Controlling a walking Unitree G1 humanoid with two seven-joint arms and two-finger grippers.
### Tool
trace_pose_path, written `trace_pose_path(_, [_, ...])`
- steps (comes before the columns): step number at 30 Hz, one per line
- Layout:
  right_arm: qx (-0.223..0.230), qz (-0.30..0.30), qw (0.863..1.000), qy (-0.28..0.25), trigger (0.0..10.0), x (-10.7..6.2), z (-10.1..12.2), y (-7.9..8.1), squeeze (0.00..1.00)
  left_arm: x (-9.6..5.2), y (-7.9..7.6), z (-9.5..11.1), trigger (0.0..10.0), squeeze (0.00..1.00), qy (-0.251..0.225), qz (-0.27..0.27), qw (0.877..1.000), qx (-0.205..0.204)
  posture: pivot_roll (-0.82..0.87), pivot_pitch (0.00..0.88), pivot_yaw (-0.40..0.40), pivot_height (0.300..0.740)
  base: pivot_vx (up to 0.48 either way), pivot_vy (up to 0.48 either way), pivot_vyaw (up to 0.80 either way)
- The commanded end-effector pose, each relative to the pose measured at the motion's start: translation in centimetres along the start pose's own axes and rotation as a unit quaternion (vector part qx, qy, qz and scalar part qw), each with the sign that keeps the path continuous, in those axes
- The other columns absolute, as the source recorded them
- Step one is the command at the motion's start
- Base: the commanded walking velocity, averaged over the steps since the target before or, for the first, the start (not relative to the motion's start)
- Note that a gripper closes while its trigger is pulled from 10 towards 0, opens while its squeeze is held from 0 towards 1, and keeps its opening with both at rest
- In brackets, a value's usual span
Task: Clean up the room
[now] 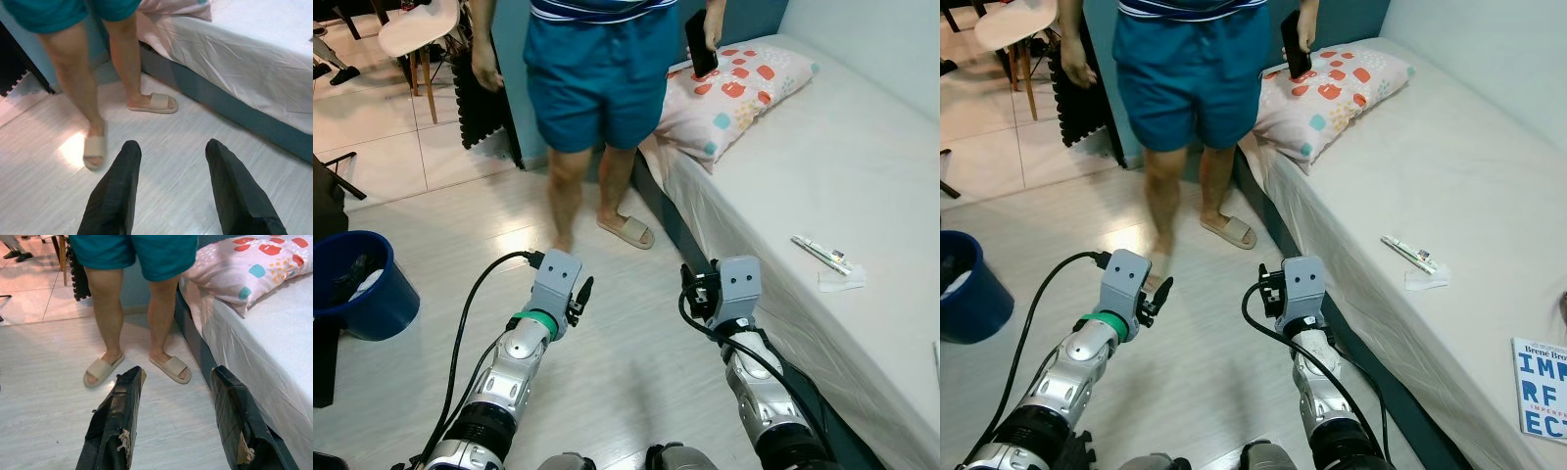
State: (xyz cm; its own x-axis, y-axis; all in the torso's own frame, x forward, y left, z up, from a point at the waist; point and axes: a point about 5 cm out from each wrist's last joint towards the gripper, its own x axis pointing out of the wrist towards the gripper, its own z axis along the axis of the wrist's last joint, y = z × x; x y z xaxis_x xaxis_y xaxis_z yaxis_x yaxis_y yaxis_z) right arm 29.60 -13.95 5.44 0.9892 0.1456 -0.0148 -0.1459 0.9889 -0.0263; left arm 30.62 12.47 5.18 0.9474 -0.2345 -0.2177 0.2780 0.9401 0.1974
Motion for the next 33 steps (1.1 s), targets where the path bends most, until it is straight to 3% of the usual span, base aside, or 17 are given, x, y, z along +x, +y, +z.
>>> trace_pose_path(1, [-0.003,0.003,1.0,0.003,10.0,-0.3,-0.3,0.2,0.0,-0.2,-0.2,-0.3,10.0,0.0,0.003,-0.001,1.0,0.006,-0.06,0.02,0.043,0.74,0.0,0.0,0.0])
trace_pose_path(7, [0.001,-0.001,1.0,0.001,10.0,-0.4,-0.3,0.1,0.0,-0.2,-0.1,-0.1,10.0,0.0,-0.003,0.0,1.0,0.02,-0.05,0.018,0.042,0.74,0.0,0.0,0.0])
trace_pose_path(13, [0.015,-0.084,0.996,-0.013,10.0,-1.2,-0.1,-2.6,0.0,-0.8,0.8,0.7,10.0,0.0,-0.029,0.014,0.998,0.045,-0.06,0.021,0.05,0.74,0.0,0.0,0.0])
trace_pose_path(19, [0.003,-0.102,0.994,-0.026,10.0,-1.5,0.5,-3.8,0.0,-0.7,0.7,2.6,10.0,0.0,-0.062,0.014,0.997,0.033,-0.07,0.019,0.061,0.74,0.0,0.0,0.0])
trace_pose_path(29, [0.013,-0.081,0.996,-0.037,10.0,-0.8,1.2,-2.7,0.0,-0.1,0.5,3.5,10.0,0.0,-0.072,0.019,0.997,0.024,-0.06,0.018,0.053,0.74,0.0,0.0,0.0])
trace_pose_path(33, [0.016,-0.072,0.997,-0.037,10.0,-0.8,1.2,-2.2,0.0,-0.5,0.4,2.7,10.0,0.0,-0.054,0.011,0.998,-0.008,-0.06,0.017,0.053,0.74,0.0,0.0,0.0])
